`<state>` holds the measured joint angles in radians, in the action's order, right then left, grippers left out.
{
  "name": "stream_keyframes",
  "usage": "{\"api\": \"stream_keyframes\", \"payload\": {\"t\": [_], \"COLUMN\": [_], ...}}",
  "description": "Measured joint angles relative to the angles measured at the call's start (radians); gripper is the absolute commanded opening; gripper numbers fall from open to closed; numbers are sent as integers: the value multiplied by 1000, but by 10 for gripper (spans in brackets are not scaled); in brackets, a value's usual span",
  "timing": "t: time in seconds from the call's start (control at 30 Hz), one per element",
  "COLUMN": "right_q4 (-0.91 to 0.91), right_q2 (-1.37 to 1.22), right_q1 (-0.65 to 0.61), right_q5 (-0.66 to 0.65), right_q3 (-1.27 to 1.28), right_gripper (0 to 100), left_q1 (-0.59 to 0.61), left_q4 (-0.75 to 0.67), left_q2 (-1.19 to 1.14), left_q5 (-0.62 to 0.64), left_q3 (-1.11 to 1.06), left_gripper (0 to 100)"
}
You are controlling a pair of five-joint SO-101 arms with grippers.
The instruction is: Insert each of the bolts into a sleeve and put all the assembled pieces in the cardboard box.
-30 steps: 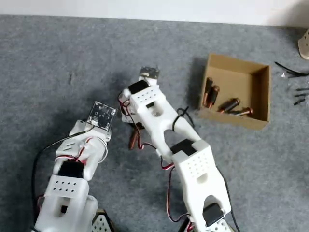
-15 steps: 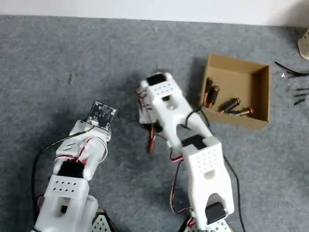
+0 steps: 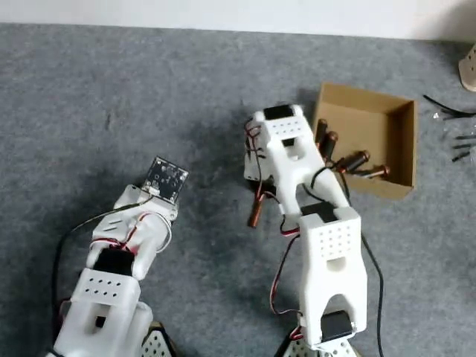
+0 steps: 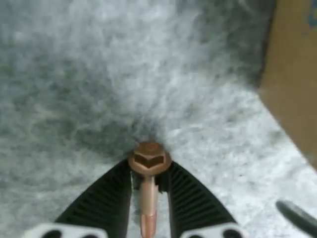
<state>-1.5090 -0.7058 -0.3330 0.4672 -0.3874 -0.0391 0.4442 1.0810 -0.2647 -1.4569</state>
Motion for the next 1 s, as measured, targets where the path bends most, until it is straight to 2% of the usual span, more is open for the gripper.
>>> {"api": "stream_keyframes", "payload": {"t": [0.3,0.43,0.6,0.83,1.0], "right_q4": [3,74,180,393,582], "right_q2": [46,147,287,502,723], "right_q1": [5,0,-46,-86,-110], "right_q5": [-44,-44,-46,-49,-91], "right_q3": [6,15,141,393,626], "right_gripper": [5,5,5,5,5], "left_q1": [2,-17,-68,-74,-72], "left_q4": [0,2,84,267,278], "left_q2": [3,31,232,677,695], "left_q5": [0,0,0,0,26], "left_q3": [0,-6,-81,-196,-198], "left_gripper": [7,7,7,7,7]}}
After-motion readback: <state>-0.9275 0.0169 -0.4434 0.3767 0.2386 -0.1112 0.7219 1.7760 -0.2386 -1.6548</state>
